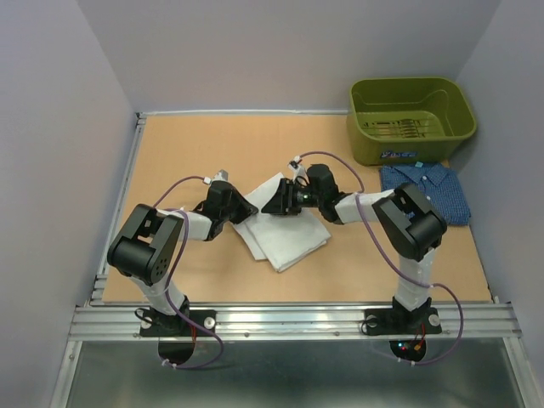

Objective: Fold and stack the long sleeve shirts
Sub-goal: Fold the shirt

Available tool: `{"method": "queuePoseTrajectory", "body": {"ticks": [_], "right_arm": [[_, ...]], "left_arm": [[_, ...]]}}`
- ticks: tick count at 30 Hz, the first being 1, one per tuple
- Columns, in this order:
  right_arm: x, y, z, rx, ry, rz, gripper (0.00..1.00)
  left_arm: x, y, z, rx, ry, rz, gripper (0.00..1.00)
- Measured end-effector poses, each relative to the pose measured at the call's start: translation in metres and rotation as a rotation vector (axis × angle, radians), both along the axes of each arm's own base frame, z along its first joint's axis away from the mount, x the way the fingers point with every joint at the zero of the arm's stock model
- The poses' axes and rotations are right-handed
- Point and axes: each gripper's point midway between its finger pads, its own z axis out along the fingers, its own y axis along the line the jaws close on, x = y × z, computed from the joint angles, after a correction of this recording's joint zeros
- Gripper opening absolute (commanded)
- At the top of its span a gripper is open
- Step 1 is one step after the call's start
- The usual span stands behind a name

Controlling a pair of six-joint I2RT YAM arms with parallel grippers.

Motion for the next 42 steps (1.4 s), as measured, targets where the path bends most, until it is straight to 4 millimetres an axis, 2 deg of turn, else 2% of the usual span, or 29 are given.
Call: {"method": "queuePoseTrajectory", "body": {"ticks": [3, 5, 10, 15, 21, 25, 28, 31, 37, 39, 42], "right_arm": [[0.005, -0.003, -0.034, -0.04, 0.059, -0.038, 0.55], [0.006, -0.01, -0.044, -0.043, 0.08, -0.061, 0.56], [0.018, -0.039, -0.049, -0.009, 0.1, -0.142, 0.56], [0.032, -0.066, -0.041, 0.014, 0.109, -0.219, 0.56], [0.039, -0.074, -0.038, 0.026, 0.122, -0.253, 0.56], [0.041, -0.079, -0.05, 0.02, 0.132, -0.282, 0.55], [0.042, -0.083, -0.051, 0.025, 0.118, -0.301, 0.55], [0.041, -0.084, -0.047, 0.026, 0.107, -0.303, 0.55], [0.044, -0.08, -0.021, 0.042, 0.071, -0.3, 0.56], [0.05, -0.07, -0.009, 0.056, 0.054, -0.288, 0.56], [0.058, -0.045, 0.017, 0.098, 0.003, -0.245, 0.56]], "left_arm": [[0.0, 0.0, 0.0, -0.001, 0.0, 0.001, 0.11], [0.0, 0.0, 0.0, -0.001, 0.001, 0.001, 0.11], [0.0, -0.001, -0.001, -0.01, 0.005, 0.006, 0.11], [0.0, -0.001, -0.001, -0.011, 0.006, 0.008, 0.11], [0.0, -0.001, -0.001, -0.012, 0.006, 0.008, 0.11], [0.0, -0.001, -0.001, -0.012, 0.006, 0.008, 0.11], [0.0, -0.001, -0.001, -0.012, 0.005, 0.008, 0.11], [0.0, -0.001, -0.001, -0.012, 0.005, 0.008, 0.11], [0.0, -0.001, 0.0, -0.011, 0.003, 0.006, 0.11], [0.0, 0.0, -0.001, -0.008, 0.004, 0.006, 0.11], [-0.001, 0.0, -0.001, -0.005, 0.004, 0.004, 0.11]]}}
